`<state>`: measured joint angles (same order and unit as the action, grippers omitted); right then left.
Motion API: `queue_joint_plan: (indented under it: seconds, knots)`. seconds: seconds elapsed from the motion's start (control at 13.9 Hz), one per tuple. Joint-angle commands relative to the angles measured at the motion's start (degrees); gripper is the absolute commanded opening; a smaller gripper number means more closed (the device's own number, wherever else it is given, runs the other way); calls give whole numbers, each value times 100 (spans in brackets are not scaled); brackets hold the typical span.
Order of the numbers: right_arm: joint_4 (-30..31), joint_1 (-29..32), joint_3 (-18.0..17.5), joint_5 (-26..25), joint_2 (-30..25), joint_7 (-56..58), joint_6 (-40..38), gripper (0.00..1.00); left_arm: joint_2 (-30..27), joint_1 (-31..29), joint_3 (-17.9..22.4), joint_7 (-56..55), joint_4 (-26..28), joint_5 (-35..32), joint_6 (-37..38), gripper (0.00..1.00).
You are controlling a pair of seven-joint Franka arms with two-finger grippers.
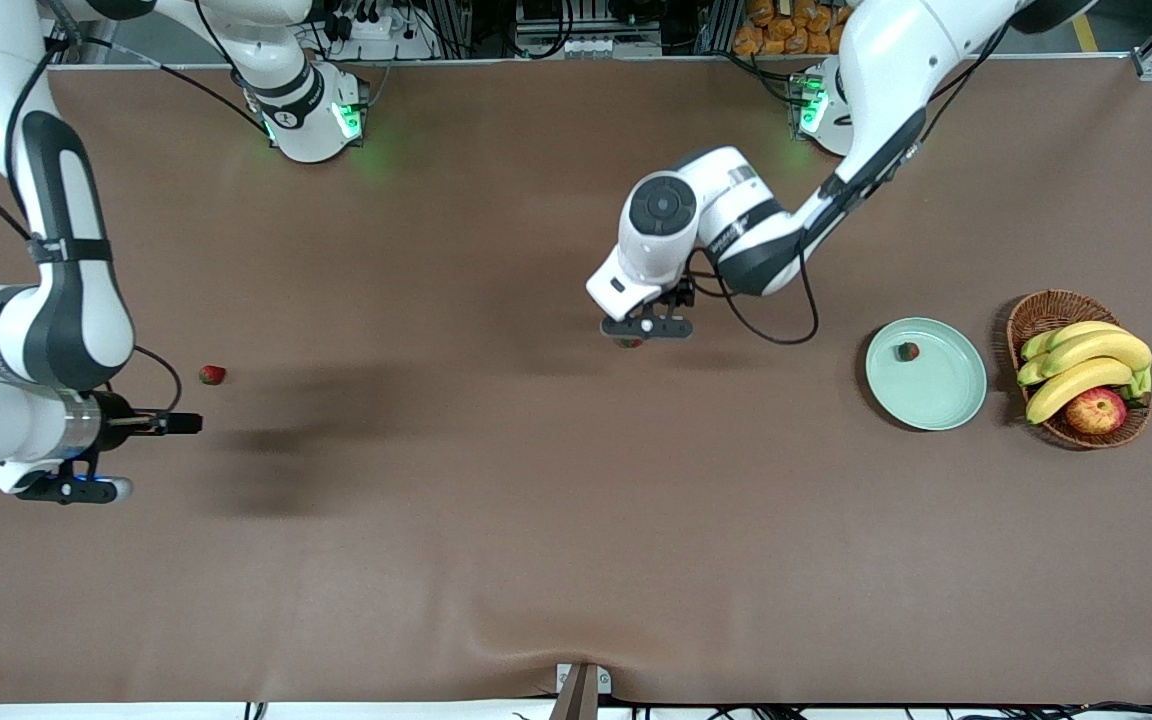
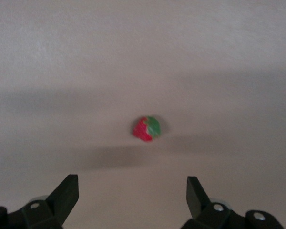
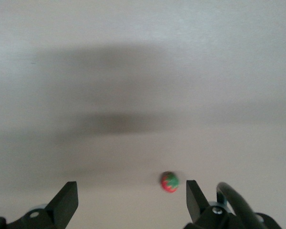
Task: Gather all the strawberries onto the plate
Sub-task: 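Grasp the middle strawberry with the left gripper while the right gripper grasps the last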
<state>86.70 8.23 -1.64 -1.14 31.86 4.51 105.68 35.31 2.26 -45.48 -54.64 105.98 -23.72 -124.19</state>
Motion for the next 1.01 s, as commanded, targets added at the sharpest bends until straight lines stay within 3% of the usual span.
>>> queue_joint_plan:
  seconds: [0.0, 0.43, 0.58, 0.93]
  knots:
    - [767, 240, -126, -176, -286, 243, 531, 100, 266, 46, 39, -29, -218, -176, -52, 100]
    - [2621, 478, -135, -176, -812, 709, 1902, 100, 494, 950, 952, -626, -262, -299, -632, 100]
    - [2956, 557, -135, -176, -901, 762, 2061, 91, 556, 1171, 1198, -644, -262, -299, -782, 100]
    - [3335, 750, -135, -176, -901, 1052, 2387, 69, 626, 1216, 1304, -600, -262, -517, -835, 100]
